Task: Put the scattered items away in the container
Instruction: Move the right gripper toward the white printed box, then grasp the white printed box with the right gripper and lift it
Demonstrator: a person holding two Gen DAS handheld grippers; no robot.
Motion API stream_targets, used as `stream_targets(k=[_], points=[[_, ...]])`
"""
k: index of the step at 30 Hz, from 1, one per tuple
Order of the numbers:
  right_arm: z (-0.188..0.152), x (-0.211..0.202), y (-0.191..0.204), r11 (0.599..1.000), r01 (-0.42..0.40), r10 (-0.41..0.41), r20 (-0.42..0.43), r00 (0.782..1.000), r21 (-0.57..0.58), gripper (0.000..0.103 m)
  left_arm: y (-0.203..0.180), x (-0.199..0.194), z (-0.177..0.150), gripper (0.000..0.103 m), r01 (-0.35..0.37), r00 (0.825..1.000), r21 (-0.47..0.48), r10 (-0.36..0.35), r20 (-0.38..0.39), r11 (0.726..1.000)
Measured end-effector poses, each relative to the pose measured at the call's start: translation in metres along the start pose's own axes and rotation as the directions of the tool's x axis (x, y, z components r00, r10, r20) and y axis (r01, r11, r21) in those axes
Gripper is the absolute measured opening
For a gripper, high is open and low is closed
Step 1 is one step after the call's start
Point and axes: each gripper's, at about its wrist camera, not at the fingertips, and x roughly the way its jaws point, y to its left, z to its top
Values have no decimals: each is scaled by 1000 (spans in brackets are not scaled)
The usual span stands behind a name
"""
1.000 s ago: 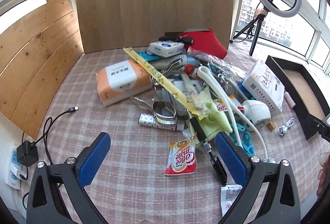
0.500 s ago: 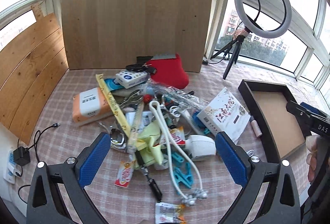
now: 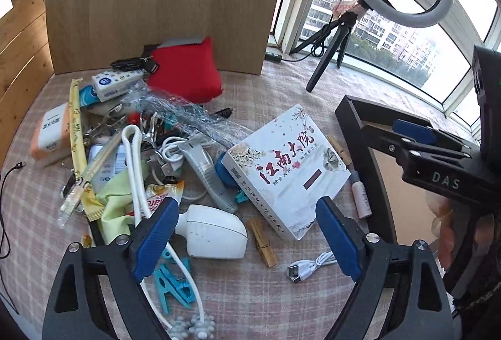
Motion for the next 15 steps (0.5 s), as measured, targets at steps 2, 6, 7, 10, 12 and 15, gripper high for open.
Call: stream_targets(k=[2,6,7,10,12,15], points=[[5,21,-4,1000,-14,13,-52,999,-11,53,-1,13,3,87,13,999,-4,-13,-32,1000],[6,50,-7,996,-85,82,-110,991,-27,53,-2,31,8,83,15,997,-16,-16,-70,1000],[6,54,-7,996,-84,79,-118,990,-35,53,-4,34,8,83,18,997,-17,-19,-79,1000],[6,62,-7,994,-95,88,-129,988,-47,54,-9,44,8,82,27,994,-12,-28,-108,1000],[7,65,-6,993,-105,97,-136,986,-55,54,-11,50,7,82,32,992,-9,-33,-119,999],[9,75,-3,991,-107,93,-156,983,-78,54,-14,62,5,82,45,988,-15,-47,-149,999]])
